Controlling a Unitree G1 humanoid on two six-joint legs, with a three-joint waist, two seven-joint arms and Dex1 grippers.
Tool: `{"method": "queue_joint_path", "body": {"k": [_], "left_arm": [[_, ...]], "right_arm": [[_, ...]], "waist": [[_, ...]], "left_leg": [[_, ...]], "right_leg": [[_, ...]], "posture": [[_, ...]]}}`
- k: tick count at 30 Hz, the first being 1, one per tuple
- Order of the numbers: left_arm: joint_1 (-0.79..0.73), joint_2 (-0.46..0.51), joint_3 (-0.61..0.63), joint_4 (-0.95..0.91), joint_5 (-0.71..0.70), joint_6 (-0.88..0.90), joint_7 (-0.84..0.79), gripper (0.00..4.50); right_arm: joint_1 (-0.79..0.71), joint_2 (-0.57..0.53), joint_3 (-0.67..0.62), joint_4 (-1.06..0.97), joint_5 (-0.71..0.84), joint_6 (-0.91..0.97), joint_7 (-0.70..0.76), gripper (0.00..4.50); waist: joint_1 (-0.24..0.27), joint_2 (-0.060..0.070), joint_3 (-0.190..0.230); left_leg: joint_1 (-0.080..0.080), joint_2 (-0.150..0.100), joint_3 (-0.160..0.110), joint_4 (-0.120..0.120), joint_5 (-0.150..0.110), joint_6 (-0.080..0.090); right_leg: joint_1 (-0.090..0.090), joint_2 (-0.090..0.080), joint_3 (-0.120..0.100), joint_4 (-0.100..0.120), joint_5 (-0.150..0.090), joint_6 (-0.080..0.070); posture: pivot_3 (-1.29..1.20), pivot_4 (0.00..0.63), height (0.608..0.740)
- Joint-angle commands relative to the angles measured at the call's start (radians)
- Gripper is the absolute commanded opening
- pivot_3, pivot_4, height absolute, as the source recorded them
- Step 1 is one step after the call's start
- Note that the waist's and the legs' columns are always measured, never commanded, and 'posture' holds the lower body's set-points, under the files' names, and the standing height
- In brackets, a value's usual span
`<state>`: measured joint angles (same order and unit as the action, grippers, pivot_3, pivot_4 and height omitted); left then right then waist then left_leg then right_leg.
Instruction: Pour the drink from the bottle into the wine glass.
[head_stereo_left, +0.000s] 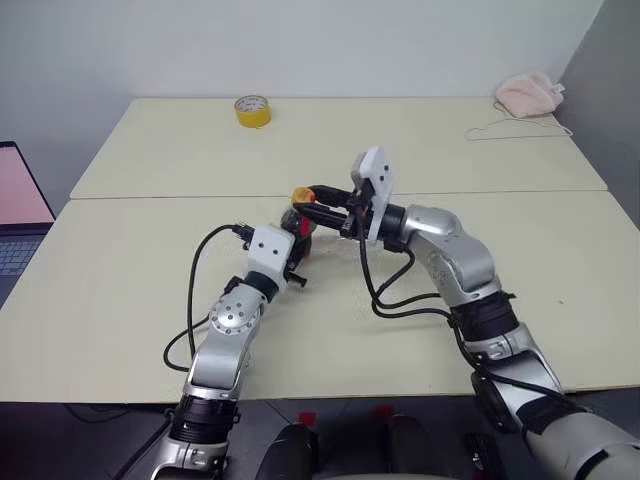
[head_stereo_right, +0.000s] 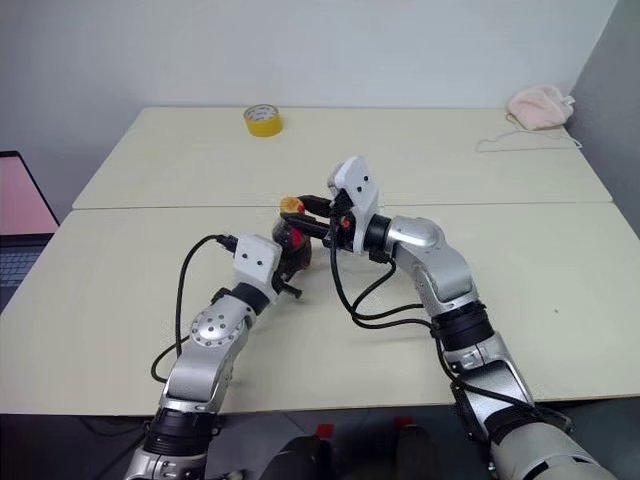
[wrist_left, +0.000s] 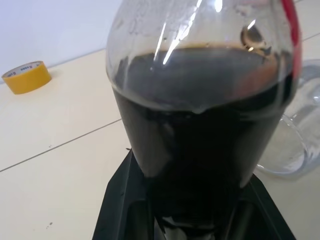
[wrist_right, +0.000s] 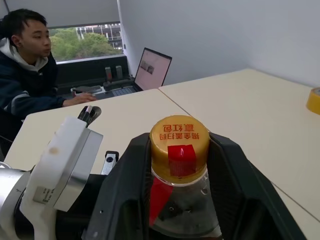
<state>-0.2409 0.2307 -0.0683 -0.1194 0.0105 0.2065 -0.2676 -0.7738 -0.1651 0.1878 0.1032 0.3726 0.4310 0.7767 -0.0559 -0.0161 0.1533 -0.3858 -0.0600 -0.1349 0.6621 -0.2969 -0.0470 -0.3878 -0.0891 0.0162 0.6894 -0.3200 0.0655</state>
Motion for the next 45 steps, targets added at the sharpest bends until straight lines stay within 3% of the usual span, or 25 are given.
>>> {"method": "queue_joint_path", "body": {"k": [1, 5, 8, 12, 19, 32, 45], "left_arm": [[-0.013, 0.003, 0.029, -0.044, -0.008, -0.028, 0.01, 0.95], [-0.017, -0.002, 0.029, -0.038, -0.006, -0.03, 0.01, 0.95], [-0.018, -0.006, 0.029, -0.038, -0.005, -0.03, 0.013, 0.95], [-0.018, -0.01, 0.029, -0.038, -0.005, -0.03, 0.017, 0.95], [-0.02, -0.016, 0.022, -0.034, -0.004, -0.03, 0.018, 0.95], [-0.024, -0.021, 0.014, -0.033, 0.0, -0.028, 0.016, 0.95], [-0.021, -0.018, 0.026, -0.041, -0.007, -0.019, 0.015, 0.95]], "right_arm": [[0.011, 0.001, -0.03, -0.094, 0.04, 0.039, -0.006, 2.94], [0.053, -0.001, -0.046, -0.188, 0.071, 0.097, -0.035, 4.24], [0.098, 0.002, -0.044, -0.295, 0.088, 0.137, -0.085, 4.27], [0.158, 0.051, 0.005, -0.391, -0.003, 0.128, -0.239, 4.27], [0.191, 0.134, 0.071, -0.417, -0.093, 0.127, -0.387, 4.27], [0.112, 0.165, 0.028, -0.267, -0.165, 0.066, -0.46, 4.27], [0.145, 0.151, -0.014, -0.289, -0.146, 0.096, -0.469, 4.27]], "waist": [[0.0, 0.0, 0.0], [0.001, 0.0, 0.0], [0.003, 0.0, 0.0], [0.005, 0.0, 0.0], [0.003, 0.0, 0.0], [0.001, 0.0, 0.0], [0.0, 0.0, 0.0]], "left_leg": [[0.0, 0.0, 0.0, 0.0, 0.0, 0.0], [0.0, 0.0, 0.0, 0.0, 0.0, 0.0], [0.0, 0.0, 0.0, 0.0, 0.0, 0.0], [0.0, 0.0, 0.0, 0.0, 0.0, 0.0], [0.0, 0.0, 0.0, 0.0, 0.0, 0.0], [0.0, 0.0, 0.0, 0.0, 0.0, 0.0], [0.0, 0.0, 0.0, 0.0, 0.0, 0.0]], "right_leg": [[0.0, 0.0, 0.0, 0.0, 0.0, 0.0], [0.0, 0.0, 0.0, 0.0, 0.0, 0.0], [0.0, 0.0, 0.0, 0.0, 0.0, 0.0], [0.0, 0.0, 0.0, 0.0, 0.0, 0.0], [-0.001, 0.0, 0.0, 0.001, 0.0, 0.0], [-0.001, 0.0, 0.0, 0.0, 0.0, 0.0], [-0.001, 0.0, 0.0, 0.001, 0.0, 0.0]], "posture": [[0.0, 0.15, 0.74], [0.0, 0.15, 0.74], [0.0, 0.15, 0.74], [0.0, 0.15, 0.74], [0.0, 0.15, 0.74], [0.0, 0.15, 0.74], [0.0, 0.15, 0.74]]}}
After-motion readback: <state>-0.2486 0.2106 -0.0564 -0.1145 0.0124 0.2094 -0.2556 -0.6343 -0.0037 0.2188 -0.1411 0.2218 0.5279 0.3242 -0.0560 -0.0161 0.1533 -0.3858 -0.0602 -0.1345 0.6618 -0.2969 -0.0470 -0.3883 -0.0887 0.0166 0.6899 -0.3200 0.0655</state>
